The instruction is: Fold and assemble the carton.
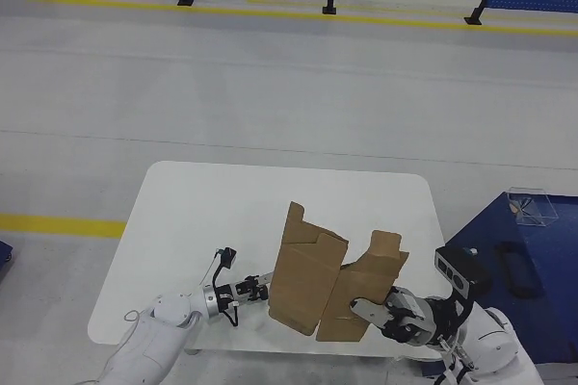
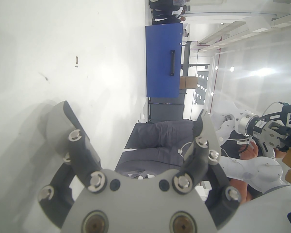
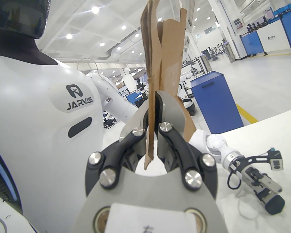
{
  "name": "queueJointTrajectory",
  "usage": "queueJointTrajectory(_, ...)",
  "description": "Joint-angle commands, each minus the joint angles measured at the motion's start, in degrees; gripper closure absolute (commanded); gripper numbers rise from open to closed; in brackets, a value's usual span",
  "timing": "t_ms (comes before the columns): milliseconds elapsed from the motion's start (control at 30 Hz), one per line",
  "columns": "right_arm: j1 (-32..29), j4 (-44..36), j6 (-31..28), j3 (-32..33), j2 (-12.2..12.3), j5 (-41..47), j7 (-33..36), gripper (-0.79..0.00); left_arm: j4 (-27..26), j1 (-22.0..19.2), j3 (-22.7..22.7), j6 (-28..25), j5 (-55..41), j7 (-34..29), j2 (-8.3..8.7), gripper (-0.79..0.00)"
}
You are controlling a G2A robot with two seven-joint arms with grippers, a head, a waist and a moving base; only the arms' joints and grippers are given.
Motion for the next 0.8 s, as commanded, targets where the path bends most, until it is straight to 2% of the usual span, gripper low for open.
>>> queueJointTrajectory(0,1.5,-5.7,-4.1,7.7,0.0,-16.1,-4.1,0.0,0.0,0.0,0.0,0.0,0.0,0.0,0.0,-0.785)
queueJointTrajectory(133,3.8,-17.0,-5.6,21.0,-0.9,-38.4,-13.8,0.0,0.0,0.0,0.0,0.0,0.0,0.0,0.0,-0.785)
queueJointTrajectory(167,6.1,-17.0,-5.6,24.3,-1.1,-45.8,-16.7,0.0,0.0,0.0,0.0,0.0,0.0,0.0,0.0,-0.785)
queueJointTrajectory(233,9.8,-17.0,-5.6,27.0,-1.1,-58.3,-24.3,0.0,0.0,0.0,0.0,0.0,0.0,0.0,0.0,-0.785)
queueJointTrajectory(367,14.8,-17.0,-5.6,28.2,0.3,-87.9,-43.3,0.0,0.0,0.0,0.0,0.0,0.0,0.0,0.0,-0.785)
queueJointTrajectory(467,16.8,-17.0,-5.3,27.0,1.8,-112.5,-62.3,0.0,0.0,0.0,0.0,0.0,0.0,0.0,0.0,-0.785)
queueJointTrajectory(500,16.9,-17.0,-3.3,25.9,2.2,-120.3,-69.2,0.0,0.0,0.0,0.0,0.0,0.0,0.0,0.0,-0.785)
queueJointTrajectory(567,15.5,-17.0,5.6,22.4,3.5,-138.8,-84.3,0.0,0.0,0.0,0.0,0.0,0.0,0.0,0.0,-0.785)
queueJointTrajectory(633,10.4,-17.0,18.2,19.2,4.4,-153.8,-96.0,0.0,0.0,0.0,0.0,0.0,0.0,0.0,0.0,-0.785)
queueJointTrajectory(667,7.7,-17.0,24.7,18.0,4.6,-158.8,-100.1,0.0,0.0,0.0,0.0,0.0,0.0,0.0,0.0,-0.785)
queueJointTrajectory(767,1.1,-17.0,42.2,15.8,4.8,-170.0,-105.0,0.0,0.0,0.0,0.0,0.0,0.0,0.0,0.0,-0.785)
